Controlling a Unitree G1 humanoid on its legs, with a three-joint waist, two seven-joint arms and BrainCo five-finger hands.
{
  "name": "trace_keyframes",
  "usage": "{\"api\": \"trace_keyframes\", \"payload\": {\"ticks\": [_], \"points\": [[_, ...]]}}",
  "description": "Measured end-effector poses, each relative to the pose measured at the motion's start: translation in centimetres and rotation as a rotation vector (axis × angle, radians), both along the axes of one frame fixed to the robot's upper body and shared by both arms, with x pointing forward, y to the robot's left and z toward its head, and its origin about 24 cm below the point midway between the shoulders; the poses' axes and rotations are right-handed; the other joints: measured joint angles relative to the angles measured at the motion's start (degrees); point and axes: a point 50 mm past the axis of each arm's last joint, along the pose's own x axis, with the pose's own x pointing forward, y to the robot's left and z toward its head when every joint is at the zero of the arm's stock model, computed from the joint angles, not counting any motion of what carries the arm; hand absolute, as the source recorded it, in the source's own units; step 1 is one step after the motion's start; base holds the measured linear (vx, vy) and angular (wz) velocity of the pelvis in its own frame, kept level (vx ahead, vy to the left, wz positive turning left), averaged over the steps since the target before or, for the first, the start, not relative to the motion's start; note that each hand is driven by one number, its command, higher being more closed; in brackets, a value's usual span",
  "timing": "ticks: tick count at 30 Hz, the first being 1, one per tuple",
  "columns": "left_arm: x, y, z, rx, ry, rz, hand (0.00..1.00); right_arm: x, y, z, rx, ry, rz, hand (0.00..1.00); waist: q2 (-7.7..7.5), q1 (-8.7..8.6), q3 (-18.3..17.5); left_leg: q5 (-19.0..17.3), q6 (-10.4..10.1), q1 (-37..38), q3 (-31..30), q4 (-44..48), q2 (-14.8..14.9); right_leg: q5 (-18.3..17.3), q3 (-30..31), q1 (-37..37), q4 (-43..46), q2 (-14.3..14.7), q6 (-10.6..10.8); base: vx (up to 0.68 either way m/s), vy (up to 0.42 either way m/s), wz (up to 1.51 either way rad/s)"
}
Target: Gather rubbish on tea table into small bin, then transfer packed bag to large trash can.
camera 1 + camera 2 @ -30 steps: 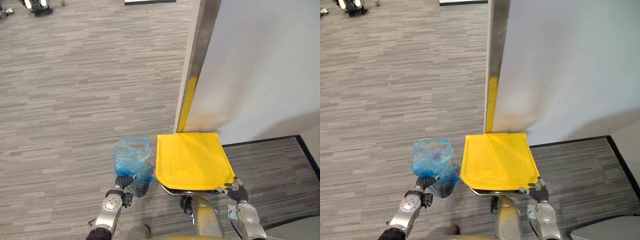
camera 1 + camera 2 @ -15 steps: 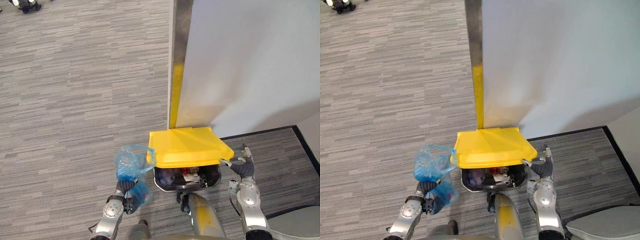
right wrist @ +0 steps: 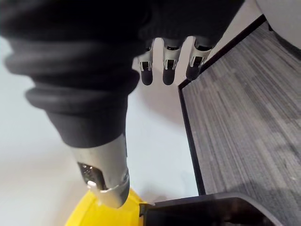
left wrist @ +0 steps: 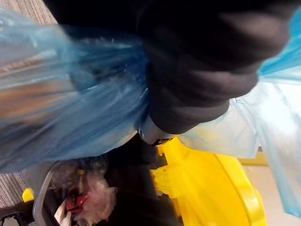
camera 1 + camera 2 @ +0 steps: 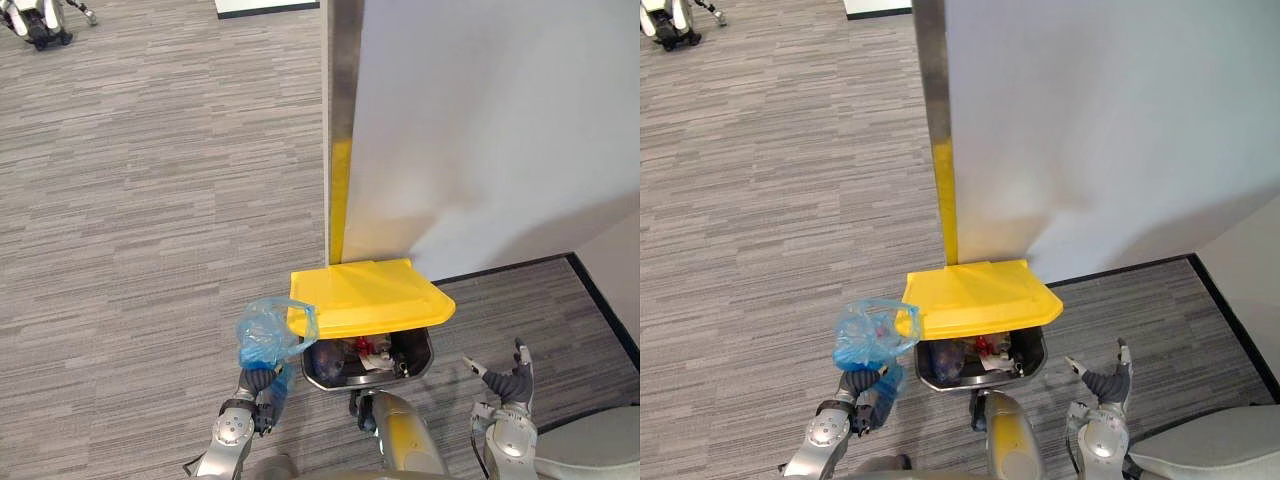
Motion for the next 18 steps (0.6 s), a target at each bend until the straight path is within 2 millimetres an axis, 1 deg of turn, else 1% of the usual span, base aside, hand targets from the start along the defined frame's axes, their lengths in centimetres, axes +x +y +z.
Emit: {"api": "trace_keyframes", "payload": {"ticks": [2,4,5,10,13,16,17,18], "points": [[0.0,0.0,0.0,0.000,0.001,0.000,1.00,-0.5,0.0,-1.5,0.097,0.031,-0.043,0.00,0.10,0.02,0.01,0.10,-0.12,-0.41,-0.35,-0.03,0.56,-0.40,-1.35,0.33,0.06,-0.42,-0.09,-0.05,-0.021,0.29],[0.0,0.0,0.0,-0.001,0.002,-0.001,1.00,-1.1,0.3,-2.5,0.155,0.065,-0.048,0.00,0.28,0.01,-0.06,0.17,-0.22,-0.37,-1.33,-0.04,1.01,-0.86,-2.35,1.03,0.04,-0.46,0.22,-0.04,-0.015,0.29],[0.0,0.0,0.0,-0.002,0.002,-0.003,1.00,-1.5,0.6,-3.2,0.202,0.088,-0.044,0.00,0.32,0.27,-0.12,0.22,-0.30,-0.39,-1.66,-0.17,1.31,-1.07,-2.90,1.22,0.04,-0.46,0.07,-0.04,-0.010,0.22],[0.1,0.0,-0.2,-0.001,0.011,-0.005,1.00,-1.3,2.1,-5.0,0.314,0.146,0.012,0.00,0.71,0.29,-0.26,0.97,-1.51,-1.06,-2.63,-0.73,1.94,-1.22,-3.93,1.20,-0.54,-0.30,0.09,-0.04,-0.001,0.12],[0.2,0.1,-0.5,0.002,0.027,-0.004,1.00,-0.2,3.6,-5.3,0.339,0.167,0.108,0.00,1.07,0.30,-0.22,1.36,-2.14,-1.42,-2.83,-0.73,1.98,-1.22,-4.11,1.15,-0.83,-0.29,0.09,-0.05,0.020,0.04],[0.4,0.3,-0.4,0.005,0.020,0.004,1.00,1.9,5.5,-4.7,0.344,0.148,0.235,0.00,1.36,0.41,-0.12,1.55,-2.47,-2.16,-2.96,-0.62,1.86,-1.22,-4.06,0.68,-1.07,-0.36,0.09,-0.06,0.026,0.03],[0.6,0.4,-0.3,0.008,0.014,0.003,1.00,2.9,6.2,-4.3,0.338,0.133,0.278,0.00,1.57,0.45,-0.01,1.60,-2.54,-2.64,-3.02,-0.50,1.79,-1.22,-3.96,0.31,-1.11,-0.38,0.09,-0.06,0.023,0.03],[0.7,0.4,-0.2,0.009,0.011,0.003,1.00,3.5,6.6,-4.0,0.331,0.124,0.304,0.00,1.67,0.47,0.05,1.60,-2.54,-2.98,-3.05,-0.34,1.73,-1.22,-3.90,0.04,-1.08,-0.41,0.09,-0.05,0.021,0.01]]}}
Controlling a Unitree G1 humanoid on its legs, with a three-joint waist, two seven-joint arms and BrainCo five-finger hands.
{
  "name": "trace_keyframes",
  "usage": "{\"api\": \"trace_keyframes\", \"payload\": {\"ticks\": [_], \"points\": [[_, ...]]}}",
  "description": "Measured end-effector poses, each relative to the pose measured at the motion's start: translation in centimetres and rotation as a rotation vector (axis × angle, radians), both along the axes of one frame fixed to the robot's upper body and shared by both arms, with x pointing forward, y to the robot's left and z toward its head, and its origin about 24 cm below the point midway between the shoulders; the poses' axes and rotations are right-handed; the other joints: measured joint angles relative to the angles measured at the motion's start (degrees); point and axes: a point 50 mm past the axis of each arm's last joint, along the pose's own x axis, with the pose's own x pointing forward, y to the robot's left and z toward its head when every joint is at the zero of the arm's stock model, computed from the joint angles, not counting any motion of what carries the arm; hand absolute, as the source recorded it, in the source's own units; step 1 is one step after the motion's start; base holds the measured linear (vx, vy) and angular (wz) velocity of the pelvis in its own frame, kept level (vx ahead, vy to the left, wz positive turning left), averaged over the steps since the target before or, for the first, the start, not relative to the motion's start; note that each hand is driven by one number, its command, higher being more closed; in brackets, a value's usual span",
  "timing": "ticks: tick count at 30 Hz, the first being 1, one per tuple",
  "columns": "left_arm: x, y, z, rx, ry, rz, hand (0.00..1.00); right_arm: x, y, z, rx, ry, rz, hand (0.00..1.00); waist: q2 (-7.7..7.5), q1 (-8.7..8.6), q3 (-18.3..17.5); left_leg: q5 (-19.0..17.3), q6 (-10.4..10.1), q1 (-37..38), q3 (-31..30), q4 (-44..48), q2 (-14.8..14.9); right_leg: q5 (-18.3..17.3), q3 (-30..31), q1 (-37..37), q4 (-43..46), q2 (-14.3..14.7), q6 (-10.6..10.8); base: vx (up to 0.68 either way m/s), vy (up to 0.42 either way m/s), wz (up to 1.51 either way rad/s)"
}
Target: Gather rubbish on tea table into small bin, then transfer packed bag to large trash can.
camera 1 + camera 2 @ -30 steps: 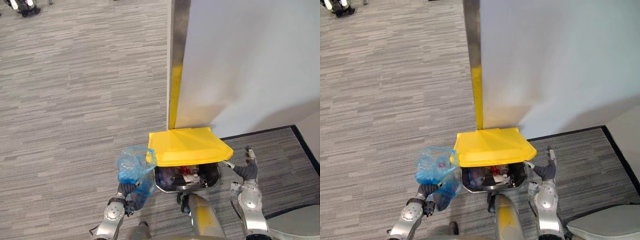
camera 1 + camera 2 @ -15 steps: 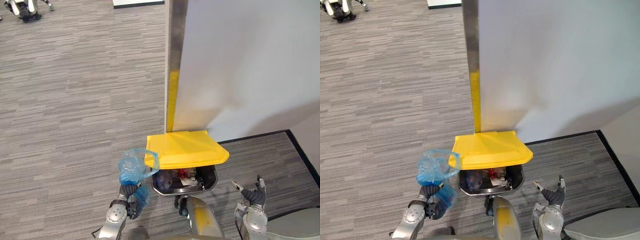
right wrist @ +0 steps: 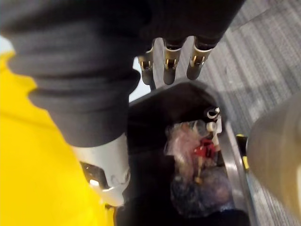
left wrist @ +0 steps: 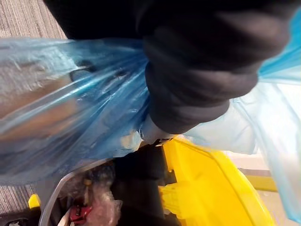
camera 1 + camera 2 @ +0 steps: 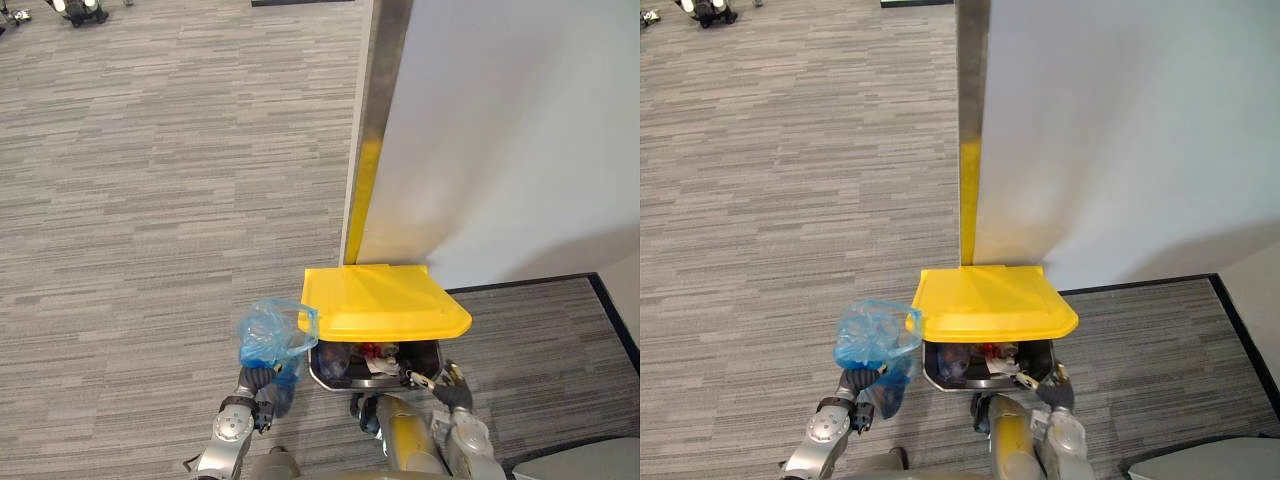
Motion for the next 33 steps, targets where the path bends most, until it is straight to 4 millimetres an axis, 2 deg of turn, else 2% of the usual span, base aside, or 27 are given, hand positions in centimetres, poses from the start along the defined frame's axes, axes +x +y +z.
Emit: {"api": "trace_keyframes", "payload": {"ticks": [3,5,7,8,10,11,14,17,20,26,33], "points": [[0.2,0.0,0.3,-0.014,-0.016,0.010,1.00,3.1,1.3,1.8,-0.025,-0.092,0.096,0.00,1.11,0.26,0.71,0.08,-0.09,-1.08,-0.06,0.81,-0.27,0.00,0.10,-0.82,0.46,-0.16,0.01,-0.04,0.021,0.03],[1.0,-0.1,1.2,-0.021,-0.064,0.008,1.00,5.8,1.7,4.0,-0.077,-0.185,0.166,0.00,1.62,0.96,2.39,0.11,-0.01,-2.51,0.30,3.25,-0.72,-0.01,-0.06,-0.87,0.69,-0.65,0.09,-0.04,0.024,0.12],[1.5,-0.2,1.8,-0.038,-0.102,0.012,1.00,7.1,1.7,5.2,-0.093,-0.234,0.182,0.00,1.63,1.13,3.34,0.13,0.04,-3.42,0.39,4.46,-0.85,-0.03,-0.51,-0.88,0.99,-1.26,0.11,-0.06,0.030,0.21],[1.8,-0.3,2.6,-0.051,-0.144,0.013,1.00,8.7,1.7,6.6,-0.116,-0.288,0.200,0.00,1.56,1.71,4.03,0.11,0.07,-3.96,0.37,4.96,-0.88,-0.05,-0.84,-1.00,1.20,-1.59,0.14,-0.06,0.020,0.20],[2.0,-0.4,3.1,-0.067,-0.176,0.016,1.00,10.5,1.8,8.5,-0.144,-0.351,0.225,0.00,1.48,2.26,5.01,-0.06,0.37,-4.51,0.38,5.74,-0.89,-0.05,-1.01,-1.00,1.27,-1.79,0.15,-0.06,0.006,0.13],[2.0,-0.5,3.4,-0.084,-0.192,0.019,1.00,11.2,1.6,9.3,-0.159,-0.377,0.227,0.00,1.52,2.90,5.46,-0.30,0.72,-4.74,0.38,6.16,-0.89,-0.04,-1.00,-1.01,1.29,-1.81,0.15,-0.06,0.002,0.09],[2.2,-0.7,4.4,-0.119,-0.244,0.020,1.00,13.3,0.9,12.0,-0.217,-0.458,0.229,0.00,1.25,3.28,6.97,-0.79,1.44,-5.17,0.26,6.64,-0.89,-0.03,-0.95,-1.02,1.43,-1.99,0.16,-0.06,-0.003,0.10],[2.1,-1.2,4.7,-0.144,-0.262,0.007,1.00,14.3,0.7,13.6,-0.256,-0.504,0.248,0.00,1.12,3.23,7.42,-0.86,1.49,-5.33,0.09,6.71,-0.91,-0.01,-0.89,-1.06,1.44,-2.04,0.17,-0.04,0.003,0.04],[2.0,-2.4,5.6,-0.196,-0.298,-0.051,1.00,15.3,0.1,15.3,-0.307,-0.547,0.261,0.00,1.15,3.25,7.46,-0.83,1.42,-5.54,-0.18,6.80,-0.88,0.00,-1.07,-1.10,1.46,-2.08,0.15,-0.01,0.004,0.03],[2.3,-3.6,7.1,-0.243,-0.357,-0.136,1.00,16.5,-1.2,18.7,-0.385,-0.632,0.258,0.00,1.18,3.18,7.58,-1.54,0.93,-6.41,-0.41,8.58,-0.69,0.05,-1.22,-1.14,1.68,-2.08,0.08,0.00,0.000,0.00],[2.2,-5.6,8.1,-0.271,-0.387,-0.265,1.00,16.7,-1.6,19.2,-0.400,-0.636,0.254,0.00,1.16,3.13,7.59,-2.15,1.00,-7.47,-1.27,10.01,-0.66,0.08,-1.65,-1.14,1.73,-2.29,0.08,0.00,0.011,0.04]]}}
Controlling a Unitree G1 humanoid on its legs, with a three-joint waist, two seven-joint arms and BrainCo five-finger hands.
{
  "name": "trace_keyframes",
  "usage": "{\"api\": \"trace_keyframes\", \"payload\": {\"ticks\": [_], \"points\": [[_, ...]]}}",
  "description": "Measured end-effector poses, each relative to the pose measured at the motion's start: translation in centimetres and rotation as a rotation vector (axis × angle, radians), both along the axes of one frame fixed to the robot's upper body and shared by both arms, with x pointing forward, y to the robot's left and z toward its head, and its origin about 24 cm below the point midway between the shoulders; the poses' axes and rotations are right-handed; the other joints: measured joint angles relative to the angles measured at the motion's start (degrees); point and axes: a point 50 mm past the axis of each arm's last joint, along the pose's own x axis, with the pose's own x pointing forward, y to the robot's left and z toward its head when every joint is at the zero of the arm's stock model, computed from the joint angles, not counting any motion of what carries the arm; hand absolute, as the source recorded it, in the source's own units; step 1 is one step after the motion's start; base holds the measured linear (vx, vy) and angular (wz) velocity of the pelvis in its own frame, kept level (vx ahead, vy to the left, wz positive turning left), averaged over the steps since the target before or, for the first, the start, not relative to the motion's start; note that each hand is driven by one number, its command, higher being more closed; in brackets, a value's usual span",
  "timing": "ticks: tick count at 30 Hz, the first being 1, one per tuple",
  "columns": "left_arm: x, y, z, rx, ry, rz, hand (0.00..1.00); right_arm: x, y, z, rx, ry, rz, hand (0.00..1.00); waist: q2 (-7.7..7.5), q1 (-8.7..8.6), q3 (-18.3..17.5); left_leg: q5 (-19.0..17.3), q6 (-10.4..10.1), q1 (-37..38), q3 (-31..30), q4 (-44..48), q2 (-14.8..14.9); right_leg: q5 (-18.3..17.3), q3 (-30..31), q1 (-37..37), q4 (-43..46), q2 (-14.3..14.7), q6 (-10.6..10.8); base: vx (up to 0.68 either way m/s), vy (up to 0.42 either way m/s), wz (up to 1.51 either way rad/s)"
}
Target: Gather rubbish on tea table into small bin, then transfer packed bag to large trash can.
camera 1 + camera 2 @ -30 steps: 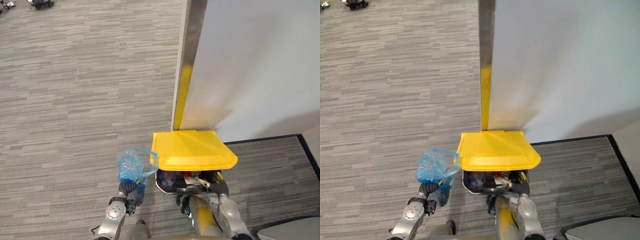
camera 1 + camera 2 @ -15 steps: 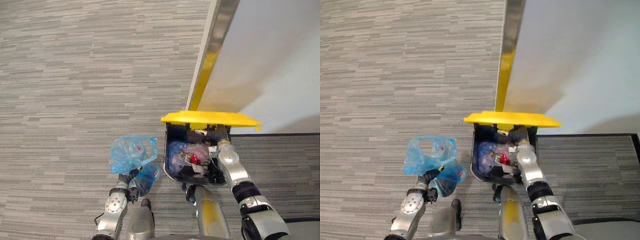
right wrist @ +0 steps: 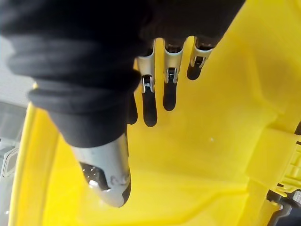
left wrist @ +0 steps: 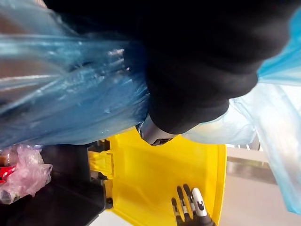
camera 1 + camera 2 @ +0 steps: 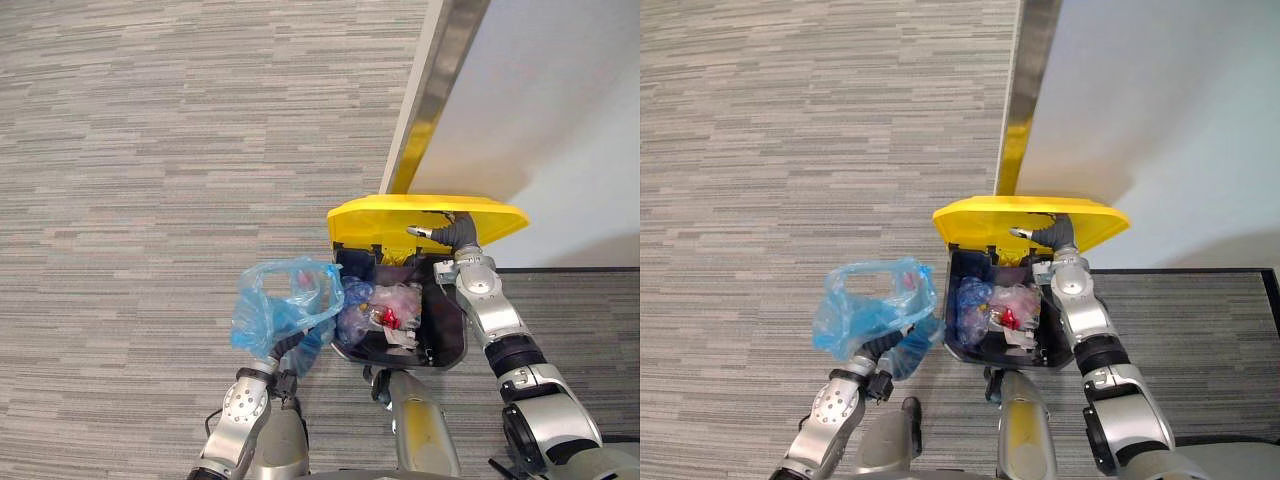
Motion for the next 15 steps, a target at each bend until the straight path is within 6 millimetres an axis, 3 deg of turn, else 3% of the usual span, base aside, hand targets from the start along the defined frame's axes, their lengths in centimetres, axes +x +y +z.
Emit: {"api": "trace_keyframes", "payload": {"ticks": [5,12,15], "points": [[0.1,-1.7,0.9,-0.020,-0.038,-0.097,1.00,0.2,-0.3,0.5,-0.016,-0.002,-0.001,0.00,-0.14,-0.04,0.13,-0.01,-0.01,-0.45,-0.33,0.40,0.09,0.00,-0.31,0.00,-0.06,-0.03,0.01,0.00,0.001,0.03],[1.6,-6.7,3.7,-0.023,-0.165,-0.322,1.00,1.8,0.6,2.5,-0.065,-0.019,0.032,0.00,-1.02,-0.57,2.04,-0.08,-0.01,-0.54,0.64,0.92,-0.14,0.51,0.89,-0.24,-0.56,0.18,0.46,-0.02,0.002,-0.06],[2.2,-8.5,5.3,-0.015,-0.237,-0.396,1.00,2.3,1.5,3.5,-0.085,-0.041,0.061,0.00,-1.47,-1.68,3.34,-0.13,0.04,-0.57,1.06,1.23,-0.21,0.81,1.40,-0.41,-0.56,0.23,0.40,-0.01,0.004,-0.07]]}}
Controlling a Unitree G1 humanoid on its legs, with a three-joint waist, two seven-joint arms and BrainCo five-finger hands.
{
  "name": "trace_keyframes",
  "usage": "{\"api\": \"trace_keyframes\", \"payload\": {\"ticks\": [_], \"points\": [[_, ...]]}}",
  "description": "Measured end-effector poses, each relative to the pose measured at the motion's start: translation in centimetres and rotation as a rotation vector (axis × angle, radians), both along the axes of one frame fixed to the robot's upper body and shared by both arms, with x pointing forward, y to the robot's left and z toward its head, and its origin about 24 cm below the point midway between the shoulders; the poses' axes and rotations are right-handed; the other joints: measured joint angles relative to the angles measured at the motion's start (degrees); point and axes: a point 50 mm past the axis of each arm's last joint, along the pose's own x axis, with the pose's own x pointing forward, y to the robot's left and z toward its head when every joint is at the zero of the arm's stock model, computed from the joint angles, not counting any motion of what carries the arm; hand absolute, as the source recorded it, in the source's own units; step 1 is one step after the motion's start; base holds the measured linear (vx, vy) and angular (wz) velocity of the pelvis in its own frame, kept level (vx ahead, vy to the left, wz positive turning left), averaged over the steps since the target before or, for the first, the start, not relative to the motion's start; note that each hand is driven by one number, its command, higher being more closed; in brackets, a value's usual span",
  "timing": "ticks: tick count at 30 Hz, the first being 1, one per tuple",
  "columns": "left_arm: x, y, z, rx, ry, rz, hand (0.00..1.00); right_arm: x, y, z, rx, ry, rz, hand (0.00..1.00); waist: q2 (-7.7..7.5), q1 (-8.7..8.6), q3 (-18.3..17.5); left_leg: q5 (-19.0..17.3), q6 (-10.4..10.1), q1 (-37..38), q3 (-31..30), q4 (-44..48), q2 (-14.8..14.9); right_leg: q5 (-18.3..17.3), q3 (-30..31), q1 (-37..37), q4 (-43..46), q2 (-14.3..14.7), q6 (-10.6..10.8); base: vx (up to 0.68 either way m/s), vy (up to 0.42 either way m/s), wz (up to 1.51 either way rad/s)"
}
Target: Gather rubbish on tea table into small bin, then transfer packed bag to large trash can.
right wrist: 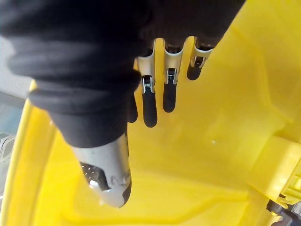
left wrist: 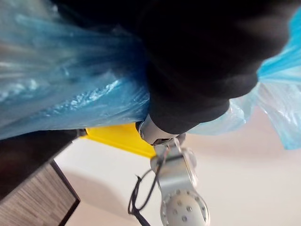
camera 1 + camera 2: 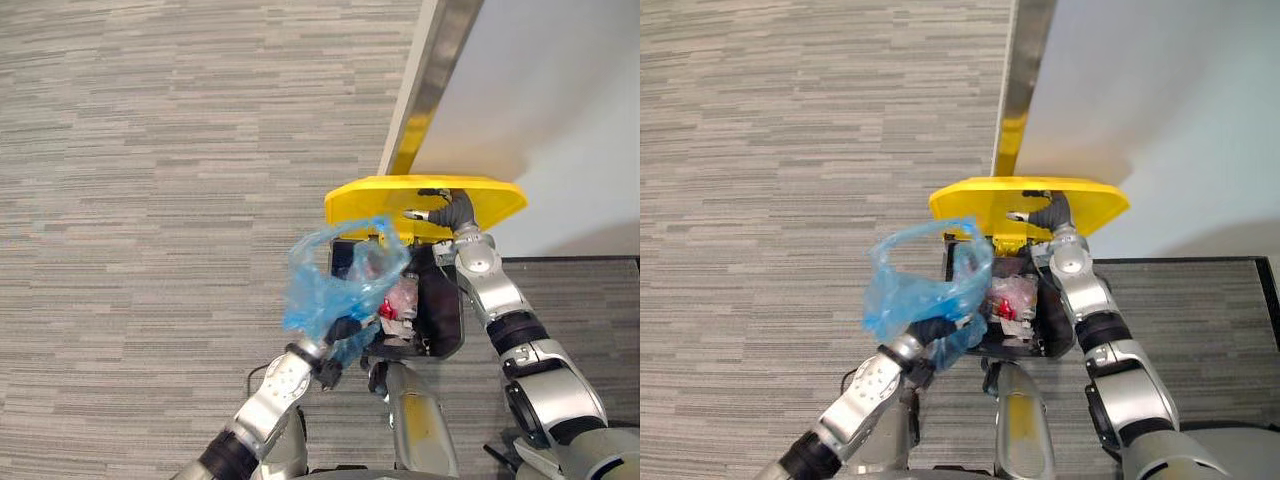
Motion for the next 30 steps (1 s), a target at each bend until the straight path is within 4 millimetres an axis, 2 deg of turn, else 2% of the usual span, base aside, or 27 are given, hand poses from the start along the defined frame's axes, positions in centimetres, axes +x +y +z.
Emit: {"api": "trace_keyframes", "payload": {"ticks": [5,9,14,17,20,24,30], "points": [[1.9,-2.4,2.9,0.011,-0.126,-0.059,1.00,1.1,1.2,3.0,-0.073,-0.064,0.047,0.00,-0.64,-1.48,2.46,-0.67,-0.15,-1.60,1.20,1.86,0.08,1.98,1.14,-0.96,-1.57,0.51,-1.02,-0.01,0.004,-0.12],[3.6,-3.0,3.2,0.092,-0.175,-0.047,1.00,1.7,2.0,5.2,-0.121,-0.113,0.087,0.00,-0.91,-1.71,4.31,-2.16,0.22,-3.40,2.92,5.21,0.20,3.47,3.05,-2.39,-1.86,1.03,-1.31,-0.04,0.018,-0.29],[6.7,-2.3,2.8,0.239,-0.185,0.048,1.00,2.1,2.1,8.5,-0.165,-0.193,0.089,0.00,-1.59,-2.33,5.90,-3.96,1.14,-8.83,2.83,10.18,0.14,5.01,3.54,-5.79,-1.80,0.55,-1.20,-0.08,-0.007,-0.03],[7.9,-2.0,2.7,0.297,-0.187,0.083,1.00,2.2,2.2,9.6,-0.169,-0.224,0.091,0.00,-1.67,-3.26,5.97,-4.09,1.22,-12.24,1.78,12.02,0.10,5.50,3.00,-7.83,-1.82,0.10,-0.88,-0.07,-0.031,0.14],[9.5,-1.5,2.7,0.359,-0.171,0.131,1.00,2.3,2.4,11.0,-0.172,-0.262,0.093,0.00,-1.64,-3.35,6.32,-4.14,1.25,-15.77,1.33,13.86,0.28,6.16,2.90,-10.42,-1.96,0.11,-0.28,-0.05,-0.048,0.05],[11.1,-1.3,3.3,0.425,-0.180,0.174,1.00,1.6,3.4,12.7,-0.167,-0.347,0.136,0.00,-1.67,-3.18,6.37,-4.68,0.73,-20.81,1.40,16.80,1.56,7.07,3.06,-14.18,-2.29,0.97,0.09,-0.03,-0.057,-0.07],[12.7,-1.5,5.4,0.476,-0.241,0.204,1.00,-1.3,7.0,16.3,-0.134,-0.555,0.289,0.00,-1.66,-3.37,7.01,-6.76,0.18,-28.22,3.59,23.03,5.19,7.87,3.31,-20.31,-0.98,2.54,-0.27,-0.01,-0.053,-0.16]]}}
